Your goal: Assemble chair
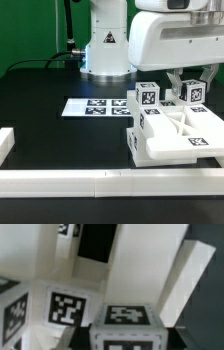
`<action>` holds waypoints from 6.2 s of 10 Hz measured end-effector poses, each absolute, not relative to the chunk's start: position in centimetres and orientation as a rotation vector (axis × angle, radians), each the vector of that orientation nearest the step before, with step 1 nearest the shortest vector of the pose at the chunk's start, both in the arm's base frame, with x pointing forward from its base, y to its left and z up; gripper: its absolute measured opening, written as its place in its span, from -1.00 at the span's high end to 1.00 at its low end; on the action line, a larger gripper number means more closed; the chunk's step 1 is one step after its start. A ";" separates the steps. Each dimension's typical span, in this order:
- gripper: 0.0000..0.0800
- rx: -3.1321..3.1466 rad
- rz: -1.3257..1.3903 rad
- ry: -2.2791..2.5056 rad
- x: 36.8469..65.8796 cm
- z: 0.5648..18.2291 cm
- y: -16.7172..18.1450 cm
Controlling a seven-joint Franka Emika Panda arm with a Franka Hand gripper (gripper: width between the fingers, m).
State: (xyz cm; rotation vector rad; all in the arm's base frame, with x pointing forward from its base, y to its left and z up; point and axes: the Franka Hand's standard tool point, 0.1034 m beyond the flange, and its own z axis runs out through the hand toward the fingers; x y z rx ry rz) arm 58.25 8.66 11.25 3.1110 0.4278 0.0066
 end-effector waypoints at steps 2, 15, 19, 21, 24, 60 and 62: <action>0.29 3.144 0.012 0.117 58.3 11.2 8.7; -0.49 3.024 -0.018 -0.979 58.0 11.2 9.7; -0.62 3.147 -0.006 -0.444 58.1 11.2 9.6; -0.62 3.163 -0.004 -0.161 58.0 11.1 9.7; -0.62 3.128 0.008 0.375 58.0 11.1 9.7; -0.62 3.046 0.009 0.805 58.0 11.0 10.1; 0.04 3.047 0.009 0.803 58.0 11.0 10.1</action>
Offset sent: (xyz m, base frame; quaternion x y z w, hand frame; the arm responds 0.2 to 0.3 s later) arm -0.0086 -0.0073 -0.0052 -0.0277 -0.0007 0.2618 0.9647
